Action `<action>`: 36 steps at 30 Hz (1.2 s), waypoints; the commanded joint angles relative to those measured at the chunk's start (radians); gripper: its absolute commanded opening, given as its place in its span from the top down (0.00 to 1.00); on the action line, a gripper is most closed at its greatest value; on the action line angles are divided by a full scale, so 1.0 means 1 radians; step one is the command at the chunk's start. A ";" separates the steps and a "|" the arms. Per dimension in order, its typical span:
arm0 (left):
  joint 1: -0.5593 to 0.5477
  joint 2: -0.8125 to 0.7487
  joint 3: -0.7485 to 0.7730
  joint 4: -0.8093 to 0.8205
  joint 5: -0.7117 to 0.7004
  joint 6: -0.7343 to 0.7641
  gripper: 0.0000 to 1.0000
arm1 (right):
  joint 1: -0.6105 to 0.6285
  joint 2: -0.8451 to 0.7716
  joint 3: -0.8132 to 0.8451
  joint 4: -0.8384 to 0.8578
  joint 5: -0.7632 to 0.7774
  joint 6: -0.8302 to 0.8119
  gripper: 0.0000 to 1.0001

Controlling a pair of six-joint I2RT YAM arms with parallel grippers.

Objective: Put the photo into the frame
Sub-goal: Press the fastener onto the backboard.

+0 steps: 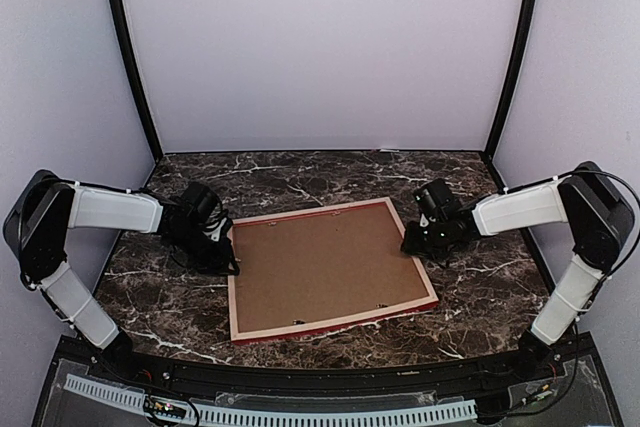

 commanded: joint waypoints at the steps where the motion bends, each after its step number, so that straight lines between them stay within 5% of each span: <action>1: -0.035 0.044 -0.017 -0.015 0.025 0.041 0.73 | -0.007 0.021 -0.015 0.136 -0.042 0.083 0.71; 8: -0.041 0.050 -0.014 -0.015 0.023 0.041 0.73 | -0.030 -0.007 -0.071 0.214 -0.098 0.140 0.73; 14: -0.043 0.052 -0.003 -0.019 0.023 0.041 0.73 | -0.055 -0.020 -0.090 0.260 -0.171 0.149 0.53; 19: -0.043 0.051 -0.005 -0.019 0.020 0.041 0.73 | -0.063 -0.024 -0.085 0.268 -0.171 0.116 0.47; 36: -0.043 0.060 -0.007 -0.015 0.024 0.042 0.73 | -0.056 0.089 0.083 0.029 -0.068 -0.122 0.55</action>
